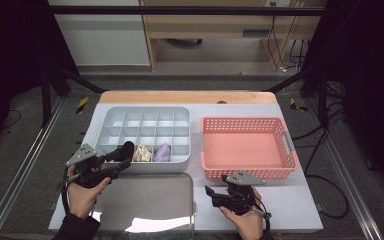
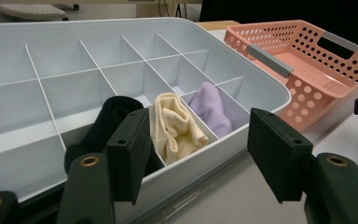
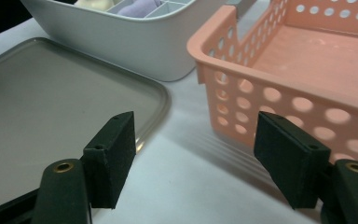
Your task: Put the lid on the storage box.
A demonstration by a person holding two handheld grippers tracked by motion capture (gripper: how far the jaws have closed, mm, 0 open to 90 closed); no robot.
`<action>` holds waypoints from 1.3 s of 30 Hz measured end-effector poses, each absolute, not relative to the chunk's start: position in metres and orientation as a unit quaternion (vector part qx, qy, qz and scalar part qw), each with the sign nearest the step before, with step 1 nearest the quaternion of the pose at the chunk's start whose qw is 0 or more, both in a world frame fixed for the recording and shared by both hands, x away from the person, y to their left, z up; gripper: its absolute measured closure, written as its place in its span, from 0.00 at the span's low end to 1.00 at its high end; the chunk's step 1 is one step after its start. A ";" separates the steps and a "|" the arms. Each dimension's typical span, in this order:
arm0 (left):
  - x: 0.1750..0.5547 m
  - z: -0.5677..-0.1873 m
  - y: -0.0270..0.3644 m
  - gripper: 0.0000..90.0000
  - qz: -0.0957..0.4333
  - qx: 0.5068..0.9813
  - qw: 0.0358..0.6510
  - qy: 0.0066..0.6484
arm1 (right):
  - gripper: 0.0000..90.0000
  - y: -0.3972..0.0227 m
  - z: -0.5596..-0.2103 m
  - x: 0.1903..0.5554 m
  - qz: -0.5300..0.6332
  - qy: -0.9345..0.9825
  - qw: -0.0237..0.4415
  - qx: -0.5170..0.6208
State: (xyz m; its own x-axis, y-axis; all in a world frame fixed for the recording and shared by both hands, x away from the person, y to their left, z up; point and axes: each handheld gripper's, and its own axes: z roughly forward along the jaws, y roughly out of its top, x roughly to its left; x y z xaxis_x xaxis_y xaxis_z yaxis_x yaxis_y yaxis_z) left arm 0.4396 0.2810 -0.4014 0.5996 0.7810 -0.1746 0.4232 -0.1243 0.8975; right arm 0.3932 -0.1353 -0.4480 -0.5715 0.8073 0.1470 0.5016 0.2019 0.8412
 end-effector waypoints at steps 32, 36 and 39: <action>0.418 -0.409 0.373 0.40 0.210 0.693 0.498 0.476 | 0.35 -0.108 -0.440 0.397 0.465 0.773 0.140 0.408; 0.402 -0.418 0.381 0.40 0.200 0.692 0.493 0.488 | 0.35 -0.108 -0.440 0.394 0.463 0.775 0.138 0.407; 0.389 -0.423 0.382 0.40 0.194 0.694 0.487 0.492 | 0.35 -0.108 -0.441 0.391 0.462 0.776 0.134 0.408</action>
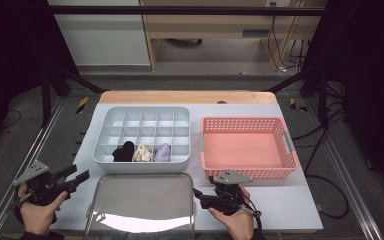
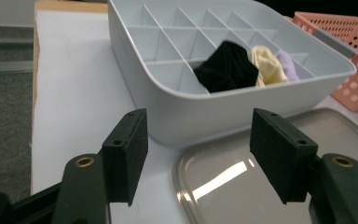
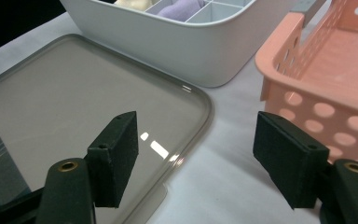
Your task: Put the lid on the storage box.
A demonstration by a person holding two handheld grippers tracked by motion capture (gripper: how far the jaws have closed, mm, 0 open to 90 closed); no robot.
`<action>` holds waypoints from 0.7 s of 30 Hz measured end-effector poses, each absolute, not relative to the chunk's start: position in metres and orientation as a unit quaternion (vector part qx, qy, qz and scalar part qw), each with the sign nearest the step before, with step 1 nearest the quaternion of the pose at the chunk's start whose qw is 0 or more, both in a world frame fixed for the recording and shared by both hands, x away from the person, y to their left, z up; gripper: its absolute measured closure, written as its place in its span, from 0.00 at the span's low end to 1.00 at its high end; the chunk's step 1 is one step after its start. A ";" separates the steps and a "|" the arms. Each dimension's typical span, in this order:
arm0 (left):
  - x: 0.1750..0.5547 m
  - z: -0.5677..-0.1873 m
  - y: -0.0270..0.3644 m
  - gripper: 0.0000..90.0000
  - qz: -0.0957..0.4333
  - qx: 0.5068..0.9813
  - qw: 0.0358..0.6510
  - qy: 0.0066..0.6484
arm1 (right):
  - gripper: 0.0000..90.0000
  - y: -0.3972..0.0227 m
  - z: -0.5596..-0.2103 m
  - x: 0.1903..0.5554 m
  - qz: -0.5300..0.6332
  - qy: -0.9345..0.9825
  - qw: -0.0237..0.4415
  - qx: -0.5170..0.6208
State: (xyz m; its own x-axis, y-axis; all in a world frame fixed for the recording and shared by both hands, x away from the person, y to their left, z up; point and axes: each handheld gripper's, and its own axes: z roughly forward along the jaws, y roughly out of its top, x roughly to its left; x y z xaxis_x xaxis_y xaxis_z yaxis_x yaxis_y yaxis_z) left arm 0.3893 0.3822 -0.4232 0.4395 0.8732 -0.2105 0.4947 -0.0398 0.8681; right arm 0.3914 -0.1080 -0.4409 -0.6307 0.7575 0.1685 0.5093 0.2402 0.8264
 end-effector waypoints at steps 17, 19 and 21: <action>0.355 -0.464 0.367 0.41 0.145 0.728 0.434 0.510 | 0.36 -0.095 -0.464 0.373 0.445 0.782 0.102 0.424; 0.351 -0.465 0.367 0.41 0.139 0.729 0.429 0.515 | 0.36 -0.093 -0.467 0.371 0.443 0.781 0.100 0.428; 0.348 -0.467 0.366 0.41 0.135 0.733 0.426 0.513 | 0.37 -0.093 -0.470 0.369 0.441 0.780 0.100 0.433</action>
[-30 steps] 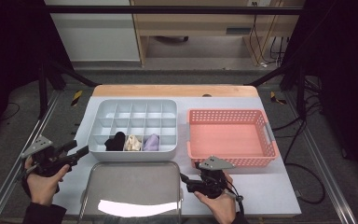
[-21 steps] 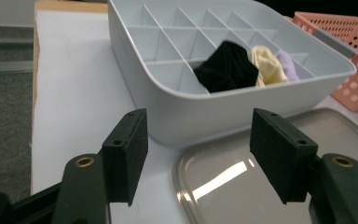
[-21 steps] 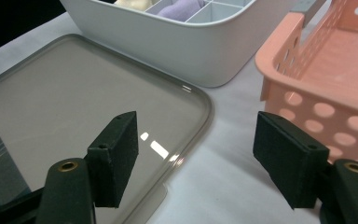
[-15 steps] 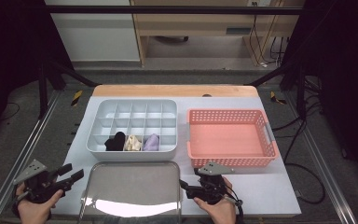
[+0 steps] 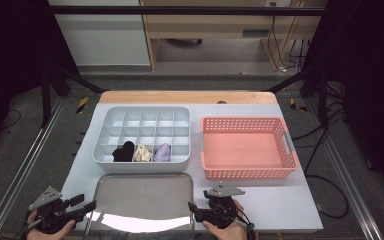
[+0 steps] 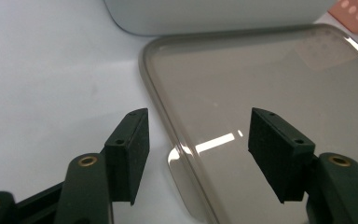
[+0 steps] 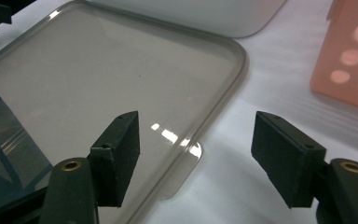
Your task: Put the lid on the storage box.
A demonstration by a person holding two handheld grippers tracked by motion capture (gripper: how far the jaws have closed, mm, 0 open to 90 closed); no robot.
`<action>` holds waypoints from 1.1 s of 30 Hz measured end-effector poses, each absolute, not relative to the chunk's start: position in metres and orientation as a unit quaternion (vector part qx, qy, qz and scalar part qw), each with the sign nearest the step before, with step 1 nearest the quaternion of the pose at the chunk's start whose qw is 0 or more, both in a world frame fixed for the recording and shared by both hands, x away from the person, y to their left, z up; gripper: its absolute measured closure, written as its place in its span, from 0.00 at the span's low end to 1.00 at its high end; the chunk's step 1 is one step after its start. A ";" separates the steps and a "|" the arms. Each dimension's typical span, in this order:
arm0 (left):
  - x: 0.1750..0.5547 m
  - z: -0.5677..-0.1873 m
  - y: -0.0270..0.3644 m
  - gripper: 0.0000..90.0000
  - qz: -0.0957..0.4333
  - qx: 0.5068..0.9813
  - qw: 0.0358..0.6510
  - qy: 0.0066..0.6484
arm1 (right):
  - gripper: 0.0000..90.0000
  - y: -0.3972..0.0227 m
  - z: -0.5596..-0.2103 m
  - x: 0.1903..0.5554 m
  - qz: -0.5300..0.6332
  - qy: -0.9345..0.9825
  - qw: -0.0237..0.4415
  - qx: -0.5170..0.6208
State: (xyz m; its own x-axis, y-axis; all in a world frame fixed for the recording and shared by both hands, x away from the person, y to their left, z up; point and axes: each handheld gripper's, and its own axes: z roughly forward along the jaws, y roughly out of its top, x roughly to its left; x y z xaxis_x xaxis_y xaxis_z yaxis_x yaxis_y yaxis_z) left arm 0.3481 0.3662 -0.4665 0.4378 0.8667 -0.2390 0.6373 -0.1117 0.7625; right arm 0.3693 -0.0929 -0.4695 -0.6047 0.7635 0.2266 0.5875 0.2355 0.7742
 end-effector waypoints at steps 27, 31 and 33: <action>0.341 -0.476 0.363 0.50 0.115 0.746 0.384 0.531 | 0.54 -0.083 -0.487 0.361 0.440 0.766 0.034 0.467; 0.339 -0.476 0.361 0.54 0.106 0.744 0.386 0.535 | 0.53 -0.083 -0.487 0.359 0.442 0.759 0.031 0.476; 0.338 -0.476 0.361 0.54 0.103 0.741 0.388 0.539 | 0.53 -0.083 -0.487 0.358 0.442 0.756 0.031 0.481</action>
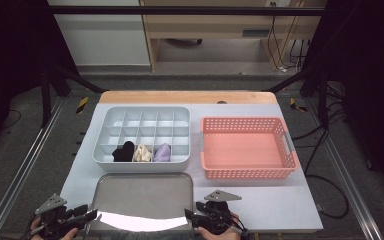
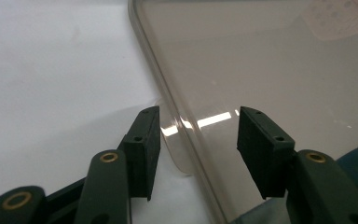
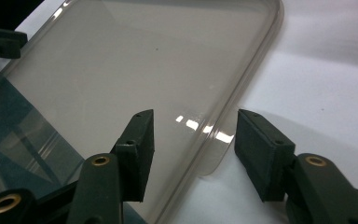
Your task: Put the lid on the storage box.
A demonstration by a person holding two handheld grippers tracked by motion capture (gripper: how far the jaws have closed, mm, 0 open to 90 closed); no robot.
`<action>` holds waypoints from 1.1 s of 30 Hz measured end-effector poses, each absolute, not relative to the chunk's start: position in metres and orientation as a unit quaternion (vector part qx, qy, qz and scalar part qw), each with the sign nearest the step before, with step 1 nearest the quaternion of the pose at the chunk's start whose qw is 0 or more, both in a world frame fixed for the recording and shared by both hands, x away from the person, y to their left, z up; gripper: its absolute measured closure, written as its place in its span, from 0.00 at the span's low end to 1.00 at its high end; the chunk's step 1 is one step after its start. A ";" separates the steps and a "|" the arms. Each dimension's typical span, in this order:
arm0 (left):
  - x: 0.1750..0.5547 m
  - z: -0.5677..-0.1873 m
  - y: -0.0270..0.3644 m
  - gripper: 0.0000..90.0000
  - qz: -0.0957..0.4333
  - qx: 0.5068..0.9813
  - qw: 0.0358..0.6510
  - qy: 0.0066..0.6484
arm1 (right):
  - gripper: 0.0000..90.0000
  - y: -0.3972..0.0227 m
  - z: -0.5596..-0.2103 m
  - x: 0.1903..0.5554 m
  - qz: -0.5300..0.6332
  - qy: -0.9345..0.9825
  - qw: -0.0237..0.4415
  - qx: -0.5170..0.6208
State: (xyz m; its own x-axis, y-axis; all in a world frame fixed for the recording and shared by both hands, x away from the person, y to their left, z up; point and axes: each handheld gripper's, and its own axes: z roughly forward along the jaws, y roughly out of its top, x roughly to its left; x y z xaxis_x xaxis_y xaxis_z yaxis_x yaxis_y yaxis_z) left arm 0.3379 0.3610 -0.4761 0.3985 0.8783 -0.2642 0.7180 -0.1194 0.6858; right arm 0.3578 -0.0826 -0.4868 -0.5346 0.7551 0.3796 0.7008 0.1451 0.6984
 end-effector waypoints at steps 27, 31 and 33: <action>0.334 -0.476 0.361 0.55 0.099 0.731 0.391 0.550 | 0.57 -0.084 -0.488 0.352 0.450 0.719 0.006 0.530; 0.334 -0.476 0.361 0.55 0.100 0.732 0.390 0.550 | 0.60 -0.088 -0.489 0.356 0.456 0.710 -0.013 0.537; 0.334 -0.476 0.360 0.55 0.100 0.731 0.389 0.551 | 0.61 -0.088 -0.489 0.356 0.456 0.707 -0.018 0.541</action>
State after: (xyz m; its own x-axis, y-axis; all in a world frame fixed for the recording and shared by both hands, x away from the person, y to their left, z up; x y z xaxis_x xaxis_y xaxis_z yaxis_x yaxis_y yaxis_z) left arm 0.3336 0.3604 -0.4761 0.3728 0.8840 -0.2822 0.7277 -0.0898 0.6800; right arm 0.3565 -0.0884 -0.4887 -0.4148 0.7473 0.5192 0.7809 -0.0005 0.6246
